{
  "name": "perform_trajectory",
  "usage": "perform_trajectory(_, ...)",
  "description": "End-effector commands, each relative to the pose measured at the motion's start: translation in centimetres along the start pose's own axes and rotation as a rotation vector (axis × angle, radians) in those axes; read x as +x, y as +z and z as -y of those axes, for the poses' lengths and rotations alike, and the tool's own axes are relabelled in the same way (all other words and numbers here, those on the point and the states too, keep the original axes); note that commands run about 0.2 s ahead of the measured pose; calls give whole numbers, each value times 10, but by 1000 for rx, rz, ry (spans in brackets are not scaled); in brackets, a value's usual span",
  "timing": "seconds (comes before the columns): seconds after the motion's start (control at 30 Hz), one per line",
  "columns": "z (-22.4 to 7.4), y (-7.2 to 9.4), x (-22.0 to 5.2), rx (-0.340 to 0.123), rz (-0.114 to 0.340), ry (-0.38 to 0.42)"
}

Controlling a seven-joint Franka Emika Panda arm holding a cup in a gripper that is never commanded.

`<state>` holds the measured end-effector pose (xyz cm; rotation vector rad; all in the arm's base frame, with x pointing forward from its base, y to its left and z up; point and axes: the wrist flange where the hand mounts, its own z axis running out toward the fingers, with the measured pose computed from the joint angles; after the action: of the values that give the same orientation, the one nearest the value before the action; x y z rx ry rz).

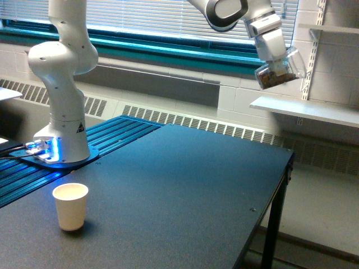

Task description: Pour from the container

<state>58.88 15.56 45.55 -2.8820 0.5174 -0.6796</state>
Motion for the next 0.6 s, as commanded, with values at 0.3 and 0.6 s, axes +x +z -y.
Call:
perform_trajectory(0.3,-86,0,0,-79,-42,112)
perform_trajectory(0.6,-135,-1,-13,-120,-56,173)
